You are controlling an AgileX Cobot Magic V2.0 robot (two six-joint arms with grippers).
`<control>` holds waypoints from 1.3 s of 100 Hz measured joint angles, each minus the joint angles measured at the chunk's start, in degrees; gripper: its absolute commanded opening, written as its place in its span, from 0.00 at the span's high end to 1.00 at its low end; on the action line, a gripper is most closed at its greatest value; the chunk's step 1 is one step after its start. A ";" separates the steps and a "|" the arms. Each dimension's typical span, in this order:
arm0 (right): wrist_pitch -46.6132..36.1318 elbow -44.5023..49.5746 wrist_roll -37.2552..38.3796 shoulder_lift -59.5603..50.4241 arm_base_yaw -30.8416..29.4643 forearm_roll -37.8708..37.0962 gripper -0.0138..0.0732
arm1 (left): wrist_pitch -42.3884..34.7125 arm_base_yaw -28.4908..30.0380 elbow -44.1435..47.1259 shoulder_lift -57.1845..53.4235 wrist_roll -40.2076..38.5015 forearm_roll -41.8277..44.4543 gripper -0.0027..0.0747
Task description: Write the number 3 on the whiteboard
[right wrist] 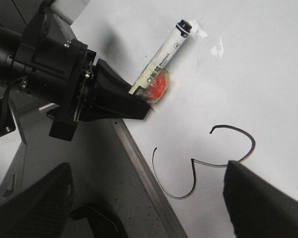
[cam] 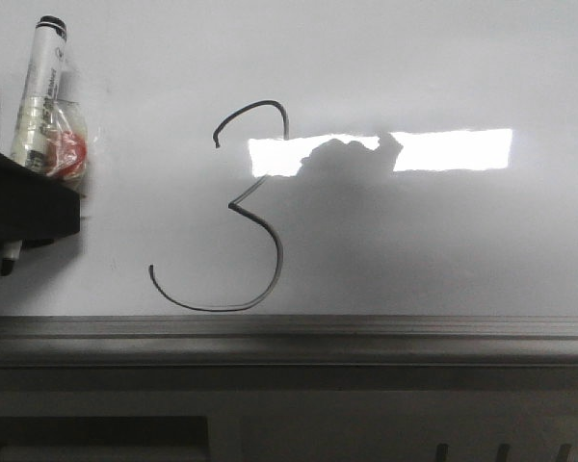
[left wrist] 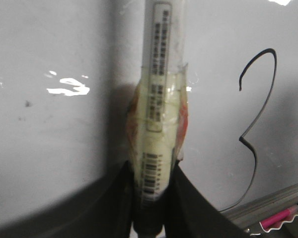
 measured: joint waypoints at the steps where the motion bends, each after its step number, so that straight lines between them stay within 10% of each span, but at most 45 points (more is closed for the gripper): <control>1: 0.00 0.00 0.00 0.00 0.00 0.00 0.21 | 0.00 0.00 0.00 0.00 0.00 0.15 0.58; 12: 0.00 0.00 0.00 0.00 0.00 0.00 0.21 | 0.11 0.00 -0.12 -0.13 0.00 0.08 0.37; 34: 0.74 0.00 0.00 -0.12 0.00 0.00 0.31 | -0.50 0.00 -0.31 -0.95 0.73 -1.23 0.37; 49: 3.80 0.00 0.00 -1.45 0.00 -0.35 0.93 | -0.78 1.13 0.06 -5.30 4.94 -2.58 0.47; 64: 2.20 1.16 0.00 -5.71 0.00 -0.69 0.91 | -2.07 1.77 0.55 -13.51 10.33 -3.29 1.00; 130: -24.93 39.81 0.00 -45.30 0.00 -4.14 0.92 | 0.77 1.77 6.87 -38.23 21.01 12.19 0.99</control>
